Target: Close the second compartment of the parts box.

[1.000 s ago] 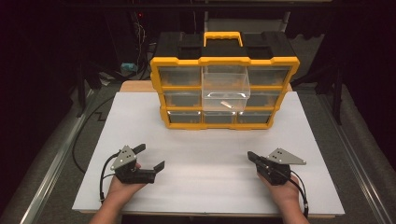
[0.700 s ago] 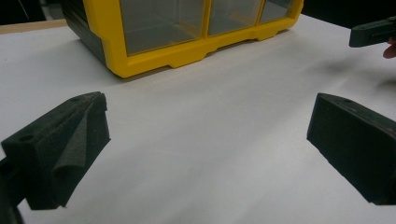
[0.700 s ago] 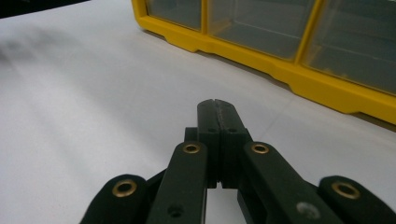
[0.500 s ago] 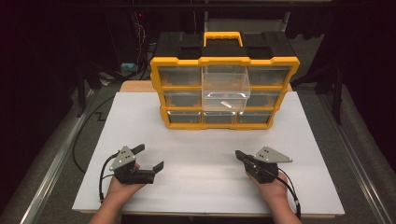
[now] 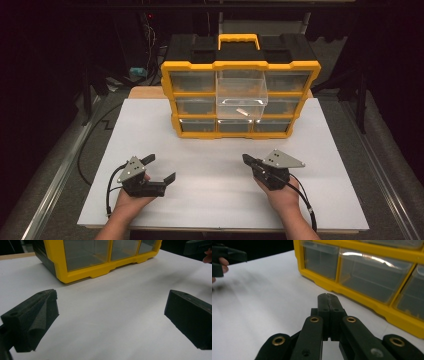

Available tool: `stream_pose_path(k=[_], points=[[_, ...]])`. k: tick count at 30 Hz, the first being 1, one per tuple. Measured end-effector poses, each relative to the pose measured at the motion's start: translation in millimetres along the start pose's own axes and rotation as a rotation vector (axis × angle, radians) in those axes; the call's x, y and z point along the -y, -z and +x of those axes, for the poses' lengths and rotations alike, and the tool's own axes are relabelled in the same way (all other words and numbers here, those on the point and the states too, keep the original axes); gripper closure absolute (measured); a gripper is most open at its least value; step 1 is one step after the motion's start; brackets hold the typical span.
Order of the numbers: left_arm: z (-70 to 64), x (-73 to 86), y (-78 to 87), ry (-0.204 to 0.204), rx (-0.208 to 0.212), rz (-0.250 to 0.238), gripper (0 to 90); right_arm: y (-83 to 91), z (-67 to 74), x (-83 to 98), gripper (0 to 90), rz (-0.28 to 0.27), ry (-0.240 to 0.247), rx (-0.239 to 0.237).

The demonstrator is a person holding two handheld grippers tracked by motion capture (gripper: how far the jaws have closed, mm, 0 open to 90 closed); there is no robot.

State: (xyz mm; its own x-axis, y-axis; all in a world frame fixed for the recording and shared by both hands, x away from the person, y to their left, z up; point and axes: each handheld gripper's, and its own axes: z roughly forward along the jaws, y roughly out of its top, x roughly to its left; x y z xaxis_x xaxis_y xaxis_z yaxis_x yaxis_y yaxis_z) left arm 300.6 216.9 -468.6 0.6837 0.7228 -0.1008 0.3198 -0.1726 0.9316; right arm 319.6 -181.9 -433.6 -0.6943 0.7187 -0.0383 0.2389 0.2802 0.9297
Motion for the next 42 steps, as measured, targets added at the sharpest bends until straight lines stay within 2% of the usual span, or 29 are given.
stream_pose_path(k=[5, 18, 24, 42], points=[[0.8, 0.0, 0.5, 0.002, -0.002, 0.002, 0.0, -1.7, 4.4, -19.9, 90.0, -0.033, 0.026, -0.006], [1.0, -0.5, 1.7, 0.002, 0.004, -0.005, 0.0, -5.8, 10.8, -53.7, 90.0, -0.077, 0.054, -0.013], [0.3, -0.8, 2.1, -0.003, 0.002, -0.004, 0.0, -2.9, 13.8, -70.7, 90.0, -0.113, 0.068, -0.008], [-0.1, -1.4, 3.2, -0.004, 0.007, -0.008, 0.0, 11.8, 13.7, -105.6, 90.0, -0.185, 0.099, 0.030]])
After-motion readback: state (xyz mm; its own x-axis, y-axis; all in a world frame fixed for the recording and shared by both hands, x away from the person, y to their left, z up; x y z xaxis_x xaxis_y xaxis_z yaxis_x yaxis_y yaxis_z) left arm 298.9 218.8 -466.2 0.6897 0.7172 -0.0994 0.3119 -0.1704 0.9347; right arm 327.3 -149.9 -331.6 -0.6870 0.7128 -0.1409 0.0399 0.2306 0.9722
